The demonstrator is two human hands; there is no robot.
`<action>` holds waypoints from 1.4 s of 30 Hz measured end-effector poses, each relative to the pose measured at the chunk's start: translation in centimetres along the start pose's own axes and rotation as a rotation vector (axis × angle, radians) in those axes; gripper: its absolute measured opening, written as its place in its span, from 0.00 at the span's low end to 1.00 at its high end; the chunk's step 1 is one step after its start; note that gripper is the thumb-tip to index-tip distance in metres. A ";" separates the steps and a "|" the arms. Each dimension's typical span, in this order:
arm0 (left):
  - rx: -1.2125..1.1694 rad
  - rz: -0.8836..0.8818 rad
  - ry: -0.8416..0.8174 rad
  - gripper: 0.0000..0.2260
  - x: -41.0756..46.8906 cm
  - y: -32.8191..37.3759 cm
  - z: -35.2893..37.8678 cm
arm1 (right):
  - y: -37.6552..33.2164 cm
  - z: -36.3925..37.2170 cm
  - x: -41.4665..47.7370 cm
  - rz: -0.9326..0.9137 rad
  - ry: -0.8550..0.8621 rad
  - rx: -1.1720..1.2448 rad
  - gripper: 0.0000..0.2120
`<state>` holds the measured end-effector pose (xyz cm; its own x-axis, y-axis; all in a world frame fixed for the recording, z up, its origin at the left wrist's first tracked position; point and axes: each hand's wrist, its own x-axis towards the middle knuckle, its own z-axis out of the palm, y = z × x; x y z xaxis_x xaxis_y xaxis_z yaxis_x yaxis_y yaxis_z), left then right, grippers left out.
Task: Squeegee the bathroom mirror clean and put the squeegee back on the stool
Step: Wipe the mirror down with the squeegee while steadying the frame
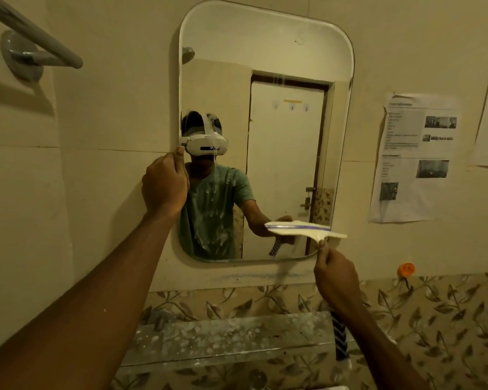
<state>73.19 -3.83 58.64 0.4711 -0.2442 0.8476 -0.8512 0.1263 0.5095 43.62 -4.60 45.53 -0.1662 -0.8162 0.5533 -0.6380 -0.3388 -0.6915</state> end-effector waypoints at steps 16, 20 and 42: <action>0.026 0.006 0.011 0.22 -1.8 -1.3 0.4 | 4.0 2.3 -3.6 0.026 -0.042 -0.036 0.24; 0.030 0.019 0.012 0.23 -1.7 -1.4 0.4 | 3.8 1.9 -3.6 0.029 -0.064 -0.092 0.24; 0.077 -0.053 -0.286 0.33 1.8 -0.7 -3.3 | -4.1 -3.4 2.4 -0.124 0.015 -0.019 0.23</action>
<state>75.35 -1.16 60.31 0.4401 -0.5109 0.7384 -0.8473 0.0359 0.5299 43.29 -3.60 51.28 -0.0965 -0.7612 0.6413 -0.6688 -0.4276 -0.6082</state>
